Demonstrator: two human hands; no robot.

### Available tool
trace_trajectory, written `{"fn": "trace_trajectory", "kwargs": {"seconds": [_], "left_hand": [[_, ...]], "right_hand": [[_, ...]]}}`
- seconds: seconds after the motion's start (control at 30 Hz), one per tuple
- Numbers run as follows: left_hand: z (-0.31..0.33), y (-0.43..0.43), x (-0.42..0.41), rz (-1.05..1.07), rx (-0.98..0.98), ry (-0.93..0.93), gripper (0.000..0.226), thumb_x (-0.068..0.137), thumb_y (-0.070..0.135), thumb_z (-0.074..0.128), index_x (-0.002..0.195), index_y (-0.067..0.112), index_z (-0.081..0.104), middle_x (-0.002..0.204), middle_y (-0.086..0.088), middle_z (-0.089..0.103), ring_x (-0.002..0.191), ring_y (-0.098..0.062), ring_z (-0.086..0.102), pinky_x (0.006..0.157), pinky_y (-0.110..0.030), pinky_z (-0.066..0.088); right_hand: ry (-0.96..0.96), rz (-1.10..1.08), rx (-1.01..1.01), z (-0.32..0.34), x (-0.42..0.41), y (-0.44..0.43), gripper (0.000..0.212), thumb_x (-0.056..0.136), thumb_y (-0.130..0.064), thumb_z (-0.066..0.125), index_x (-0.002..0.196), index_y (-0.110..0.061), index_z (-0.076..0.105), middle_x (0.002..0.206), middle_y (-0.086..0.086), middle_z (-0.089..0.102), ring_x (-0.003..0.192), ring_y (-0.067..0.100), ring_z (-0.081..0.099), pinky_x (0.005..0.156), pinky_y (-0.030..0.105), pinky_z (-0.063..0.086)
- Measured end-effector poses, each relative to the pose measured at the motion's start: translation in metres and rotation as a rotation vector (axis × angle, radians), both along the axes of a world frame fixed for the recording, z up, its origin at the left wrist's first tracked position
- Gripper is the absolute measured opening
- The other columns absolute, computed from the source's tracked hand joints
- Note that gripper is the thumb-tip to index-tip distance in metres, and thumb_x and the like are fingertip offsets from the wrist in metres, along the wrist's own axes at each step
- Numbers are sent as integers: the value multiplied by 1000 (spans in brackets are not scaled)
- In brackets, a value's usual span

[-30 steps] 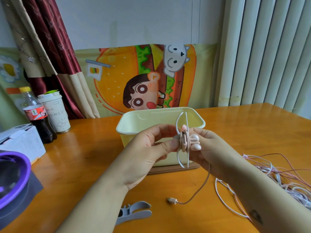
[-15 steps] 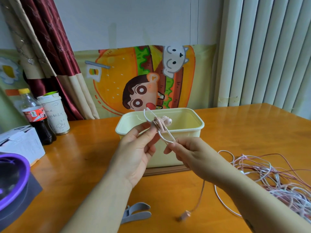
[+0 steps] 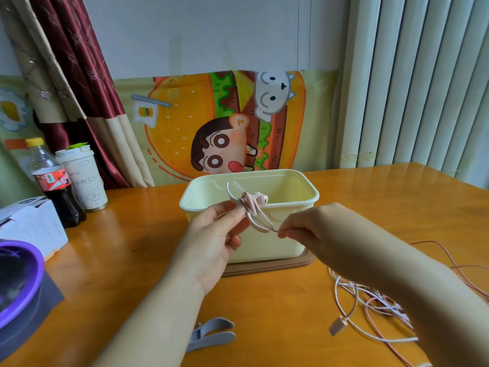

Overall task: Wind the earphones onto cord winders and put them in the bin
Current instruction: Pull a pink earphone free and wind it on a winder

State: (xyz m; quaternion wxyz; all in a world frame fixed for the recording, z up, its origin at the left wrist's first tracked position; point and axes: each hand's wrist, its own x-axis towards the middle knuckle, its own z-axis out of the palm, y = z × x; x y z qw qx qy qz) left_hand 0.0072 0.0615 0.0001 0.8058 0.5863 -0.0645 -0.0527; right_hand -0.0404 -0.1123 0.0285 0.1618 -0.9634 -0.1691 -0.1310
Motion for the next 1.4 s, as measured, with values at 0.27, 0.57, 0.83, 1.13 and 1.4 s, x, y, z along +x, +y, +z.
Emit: {"fn": "trace_trajectory", "kwargs": {"seconds": [0.27,0.57,0.83,1.13,1.4], "left_hand": [[-6,-2,-4,78,474,-270,14,90,29,66,104,30,64,99,13,74,98,-5,67,78,-27,46],[3,-2,-17,-215,777,-448,16,88,33,69,102,39,63,102,23,68,86,-2,68,77,-16,53],[16,10,-18,-282,802,-505,18,88,28,69,96,43,64,99,24,69,92,-8,68,88,-31,55],[21,15,-19,-487,534,-477,20,75,31,72,94,37,72,100,6,74,97,-16,70,88,-28,55],[19,5,-16,-234,7,-209,29,66,21,70,95,22,69,91,6,75,74,-2,67,66,-21,41]], "right_hand": [[-61,97,32,4,-5,8,25,96,-36,48,103,-28,70,89,-8,69,79,11,63,73,33,53],[3,-13,471,19,-3,-18,24,77,-42,66,68,-20,63,46,-11,56,36,2,45,40,13,35],[21,47,551,15,2,-20,31,70,-50,60,74,-20,69,48,-16,53,45,-2,44,44,10,34],[308,263,911,-10,20,-27,52,64,-69,71,72,-17,69,72,12,48,69,26,39,69,42,33],[321,146,951,-23,19,10,50,89,-46,53,86,3,65,59,2,38,57,17,28,52,24,26]]}}
